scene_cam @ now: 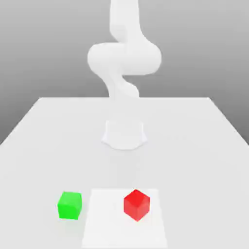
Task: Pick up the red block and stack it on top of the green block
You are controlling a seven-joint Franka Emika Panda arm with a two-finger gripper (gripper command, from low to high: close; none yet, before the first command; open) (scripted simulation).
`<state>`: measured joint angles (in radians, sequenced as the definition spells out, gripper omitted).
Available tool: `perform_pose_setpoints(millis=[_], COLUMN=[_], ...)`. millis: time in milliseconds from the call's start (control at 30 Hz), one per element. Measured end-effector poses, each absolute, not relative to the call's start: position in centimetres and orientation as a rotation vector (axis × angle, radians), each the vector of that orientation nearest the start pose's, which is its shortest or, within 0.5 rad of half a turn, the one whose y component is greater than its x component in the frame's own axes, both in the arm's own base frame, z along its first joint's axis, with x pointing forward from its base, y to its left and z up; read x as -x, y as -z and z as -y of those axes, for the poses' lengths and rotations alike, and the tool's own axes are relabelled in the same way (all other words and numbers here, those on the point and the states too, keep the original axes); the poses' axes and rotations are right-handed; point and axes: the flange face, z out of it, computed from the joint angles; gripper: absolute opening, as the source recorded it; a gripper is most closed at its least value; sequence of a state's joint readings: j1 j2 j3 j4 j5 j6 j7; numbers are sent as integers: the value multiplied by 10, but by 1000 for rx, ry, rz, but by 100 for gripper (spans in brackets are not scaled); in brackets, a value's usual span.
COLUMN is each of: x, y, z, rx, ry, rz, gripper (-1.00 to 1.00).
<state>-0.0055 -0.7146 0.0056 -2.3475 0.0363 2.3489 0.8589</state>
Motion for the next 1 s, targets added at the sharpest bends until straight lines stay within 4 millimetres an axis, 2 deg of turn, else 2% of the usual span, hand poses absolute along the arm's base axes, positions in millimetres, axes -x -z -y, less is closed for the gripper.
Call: perform_pose_setpoints(millis=[133,300,467,633,700,867,900,1000], x=[-426,-448,-439,-402,-395,-392,-391,-392], y=[-565,-447,-333,-231,-204,-151,-145,-146], z=[-7,-19,-29,-33,-32,-33,-33,-33], rx=[2401,2368,2326,2273,2263,2259,2259,2258], ry=[657,408,196,31,10,1,0,2], rz=[-1332,-1578,-1840,-2120,-2168,-2182,-2183,-2182], gripper=[0,0,0,0,0,0,-100,-100])
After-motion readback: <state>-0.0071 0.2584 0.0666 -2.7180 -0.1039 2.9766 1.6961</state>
